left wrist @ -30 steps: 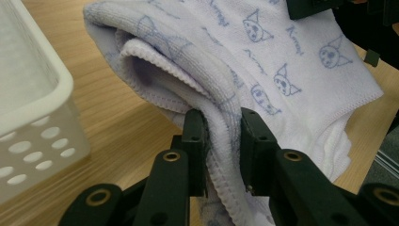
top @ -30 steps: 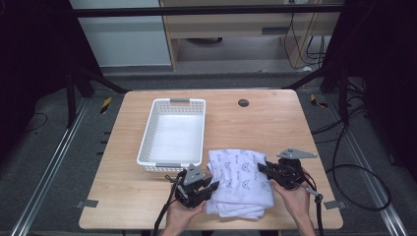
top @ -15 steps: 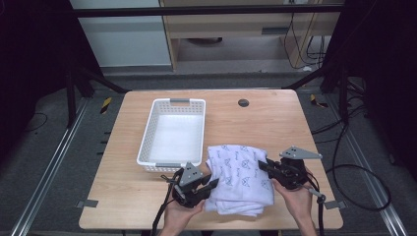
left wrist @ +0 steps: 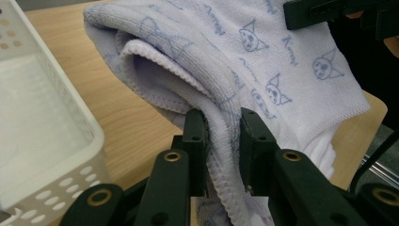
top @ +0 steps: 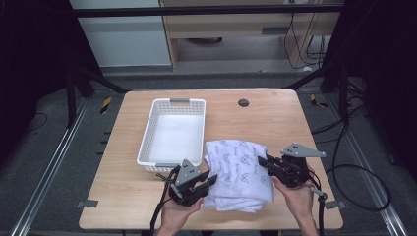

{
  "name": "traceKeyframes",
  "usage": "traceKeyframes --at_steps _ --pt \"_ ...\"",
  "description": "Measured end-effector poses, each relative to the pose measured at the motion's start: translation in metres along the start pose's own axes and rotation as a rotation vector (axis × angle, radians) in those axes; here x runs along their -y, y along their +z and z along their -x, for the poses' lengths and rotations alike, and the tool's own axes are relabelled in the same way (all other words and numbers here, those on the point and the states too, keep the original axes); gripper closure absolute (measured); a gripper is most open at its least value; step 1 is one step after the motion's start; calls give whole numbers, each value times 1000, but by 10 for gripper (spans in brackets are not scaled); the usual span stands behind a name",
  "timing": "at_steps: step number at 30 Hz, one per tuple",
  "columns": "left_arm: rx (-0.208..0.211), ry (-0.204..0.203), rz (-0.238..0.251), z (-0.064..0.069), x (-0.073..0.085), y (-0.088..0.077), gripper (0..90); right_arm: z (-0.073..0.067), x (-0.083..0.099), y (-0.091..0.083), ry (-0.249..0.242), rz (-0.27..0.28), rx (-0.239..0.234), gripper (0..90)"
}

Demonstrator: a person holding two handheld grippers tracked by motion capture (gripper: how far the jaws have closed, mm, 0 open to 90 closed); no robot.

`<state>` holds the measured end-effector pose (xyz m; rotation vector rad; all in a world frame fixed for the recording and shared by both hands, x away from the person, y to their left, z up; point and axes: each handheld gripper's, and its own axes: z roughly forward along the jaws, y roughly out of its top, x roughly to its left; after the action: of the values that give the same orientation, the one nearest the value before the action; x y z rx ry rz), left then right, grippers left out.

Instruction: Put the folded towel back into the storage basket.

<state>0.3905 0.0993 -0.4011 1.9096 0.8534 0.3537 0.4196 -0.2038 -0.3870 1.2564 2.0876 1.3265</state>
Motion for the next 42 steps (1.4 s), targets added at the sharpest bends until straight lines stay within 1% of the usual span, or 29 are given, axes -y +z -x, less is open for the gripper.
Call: traceKeyframes --at_steps 3,4,7,11,13,17,18,23,24,32,35,42 --pt "-4 2 9 -1 -3 -2 741 -3 -5 -1 -9 12 3 774" --pt "-5 1 15 -3 -6 -3 741 -6 -10 -2 -18 22 6 774" --pt "-11 -5 30 -7 -10 -7 741 -10 -16 -2 -32 37 11 774" --pt "-18 -8 47 -11 -15 -11 742 -12 -22 -2 -31 55 9 774" --pt "-20 -13 63 -14 -19 -14 743 -14 -27 -1 -34 66 13 774" --pt "-21 -14 76 -18 -23 -17 743 -16 -31 -1 -37 78 16 774" --pt "-22 -12 79 -19 -25 -19 743 -18 -35 -1 -44 85 21 774" --pt "-25 -10 89 -23 -28 -21 743 -23 -43 2 -57 96 34 775" --pt "-28 -9 96 -26 -30 -23 743 -24 -45 3 -57 98 36 775" --pt "-42 -13 113 -36 -34 -30 744 -31 -57 9 -68 106 37 776" --pt "-47 -15 125 -42 -36 -34 744 -36 -63 13 -76 110 37 776" --pt "-61 -36 163 -54 -40 -44 746 -44 -79 20 -87 126 36 776"
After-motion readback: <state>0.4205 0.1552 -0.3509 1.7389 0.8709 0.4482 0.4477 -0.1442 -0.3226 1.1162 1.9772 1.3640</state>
